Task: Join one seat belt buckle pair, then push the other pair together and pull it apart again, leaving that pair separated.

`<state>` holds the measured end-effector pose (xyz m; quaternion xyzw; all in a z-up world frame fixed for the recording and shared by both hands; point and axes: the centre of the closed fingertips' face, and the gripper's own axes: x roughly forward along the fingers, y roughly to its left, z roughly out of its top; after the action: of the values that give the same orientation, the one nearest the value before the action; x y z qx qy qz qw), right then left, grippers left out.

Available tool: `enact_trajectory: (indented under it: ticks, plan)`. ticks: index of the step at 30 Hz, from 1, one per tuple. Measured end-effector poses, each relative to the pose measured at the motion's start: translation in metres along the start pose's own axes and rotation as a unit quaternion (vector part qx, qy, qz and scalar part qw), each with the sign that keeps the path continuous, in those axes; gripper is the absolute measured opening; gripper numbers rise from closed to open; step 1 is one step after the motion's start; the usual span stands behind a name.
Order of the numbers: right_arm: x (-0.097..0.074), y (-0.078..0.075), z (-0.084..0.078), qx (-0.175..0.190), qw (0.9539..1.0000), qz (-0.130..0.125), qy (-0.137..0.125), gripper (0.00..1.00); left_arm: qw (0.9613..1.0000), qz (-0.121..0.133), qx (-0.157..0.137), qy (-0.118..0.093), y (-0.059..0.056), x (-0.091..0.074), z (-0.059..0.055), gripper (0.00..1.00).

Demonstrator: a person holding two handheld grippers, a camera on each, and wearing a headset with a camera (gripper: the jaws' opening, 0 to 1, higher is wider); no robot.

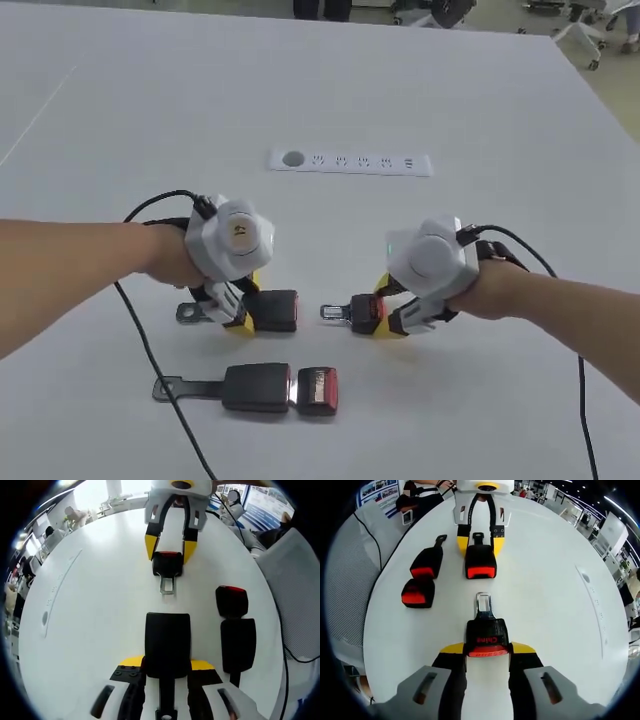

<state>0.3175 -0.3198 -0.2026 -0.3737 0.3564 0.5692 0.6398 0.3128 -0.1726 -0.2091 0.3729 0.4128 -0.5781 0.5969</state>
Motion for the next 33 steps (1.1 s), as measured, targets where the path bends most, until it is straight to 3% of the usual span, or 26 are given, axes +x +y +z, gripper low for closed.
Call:
enact_trajectory:
  ticks: [15, 19, 23, 26, 29, 33]
  plan:
    - [-0.005, 0.003, -0.010, -0.010, 0.9999, -0.008, 0.010, 0.31, 1.0000, 0.000, 0.002, 0.001, -0.002, -0.002, 0.001, 0.32]
    - [-0.002, 0.000, -0.012, -0.015, 0.9998, -0.008, 0.013, 0.31, 1.0000, 0.000, 0.003, 0.003, 0.002, 0.001, -0.002, 0.32]
    - [-0.002, 0.001, -0.012, -0.018, 0.9997, -0.010, 0.013, 0.32, 1.0000, 0.000, 0.005, 0.005, -0.002, -0.002, 0.001, 0.33]
    - [-0.004, 0.004, -0.010, -0.019, 0.9997, -0.007, 0.012, 0.35, 0.9999, 0.001, 0.011, 0.008, -0.001, 0.000, 0.000, 0.33]
    - [-0.006, 0.004, -0.011, -0.025, 0.9995, -0.012, 0.014, 0.38, 0.9999, 0.008, -0.001, 0.009, -0.002, -0.002, 0.002, 0.34]
    - [-0.005, 0.001, -0.013, -0.025, 0.9995, -0.013, 0.013, 0.39, 0.9998, 0.018, -0.007, 0.007, 0.005, 0.001, -0.003, 0.36]
